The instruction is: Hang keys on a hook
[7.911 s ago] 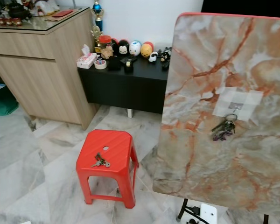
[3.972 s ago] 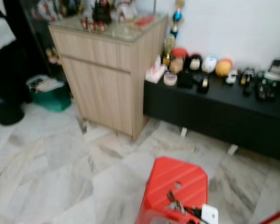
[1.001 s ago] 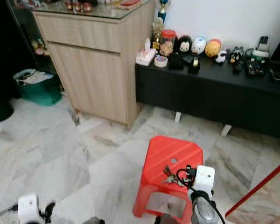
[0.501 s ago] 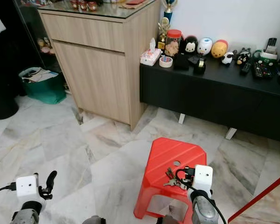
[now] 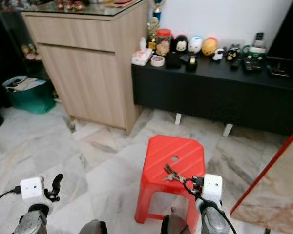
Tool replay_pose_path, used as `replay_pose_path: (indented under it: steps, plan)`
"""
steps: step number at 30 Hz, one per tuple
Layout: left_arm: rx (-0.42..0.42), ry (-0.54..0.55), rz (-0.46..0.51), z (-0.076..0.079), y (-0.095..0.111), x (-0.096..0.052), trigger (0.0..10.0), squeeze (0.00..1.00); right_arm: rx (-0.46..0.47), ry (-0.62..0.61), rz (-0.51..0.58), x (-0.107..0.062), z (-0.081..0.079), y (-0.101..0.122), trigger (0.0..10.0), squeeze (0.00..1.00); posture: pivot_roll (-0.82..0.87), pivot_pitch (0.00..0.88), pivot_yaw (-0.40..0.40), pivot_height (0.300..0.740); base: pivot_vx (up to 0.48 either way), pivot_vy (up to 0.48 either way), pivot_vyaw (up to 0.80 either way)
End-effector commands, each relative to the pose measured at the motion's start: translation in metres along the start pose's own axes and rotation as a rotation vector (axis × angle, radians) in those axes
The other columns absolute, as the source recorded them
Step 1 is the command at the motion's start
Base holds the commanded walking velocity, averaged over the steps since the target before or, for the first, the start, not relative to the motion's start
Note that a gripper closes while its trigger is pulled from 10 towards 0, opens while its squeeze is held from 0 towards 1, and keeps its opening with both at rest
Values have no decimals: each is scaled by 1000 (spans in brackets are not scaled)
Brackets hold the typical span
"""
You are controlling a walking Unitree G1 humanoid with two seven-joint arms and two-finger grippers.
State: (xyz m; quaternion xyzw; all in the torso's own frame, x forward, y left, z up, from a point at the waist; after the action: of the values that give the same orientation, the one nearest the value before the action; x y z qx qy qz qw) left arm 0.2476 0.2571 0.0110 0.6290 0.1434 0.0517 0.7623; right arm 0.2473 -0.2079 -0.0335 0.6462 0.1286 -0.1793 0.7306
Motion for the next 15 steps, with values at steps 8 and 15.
replay_pose_path:
  steps: [8, 15]
  plan:
    - [1, -1, -41, -3, -6, -2, 10000, 0, -15, 39, 13, -2, -5, -1, 10000, 0, 28, 0, -2, 620, 0, 0, 131]
    - [-7, 1, -46, -4, -5, 0, 10000, 0, 8, 30, 14, -1, -5, -1, 10000, 0, 25, 0, -5, 620, 0, 0, 174]
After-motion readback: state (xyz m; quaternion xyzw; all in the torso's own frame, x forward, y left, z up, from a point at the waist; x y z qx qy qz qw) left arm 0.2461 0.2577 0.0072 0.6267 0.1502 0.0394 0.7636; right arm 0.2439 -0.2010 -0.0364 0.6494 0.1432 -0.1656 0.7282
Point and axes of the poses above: a point about 5 cm out from each wrist's last joint towards the gripper, its own x axis pointing out of the wrist towards the gripper, its own y axis along the axis of the wrist's last joint, z = x × y, the point moved 1 cm from there along x, pointing out of the wrist towards the gripper, and after that the axes turned 11 degrees about -x, right-handed, at the moved point
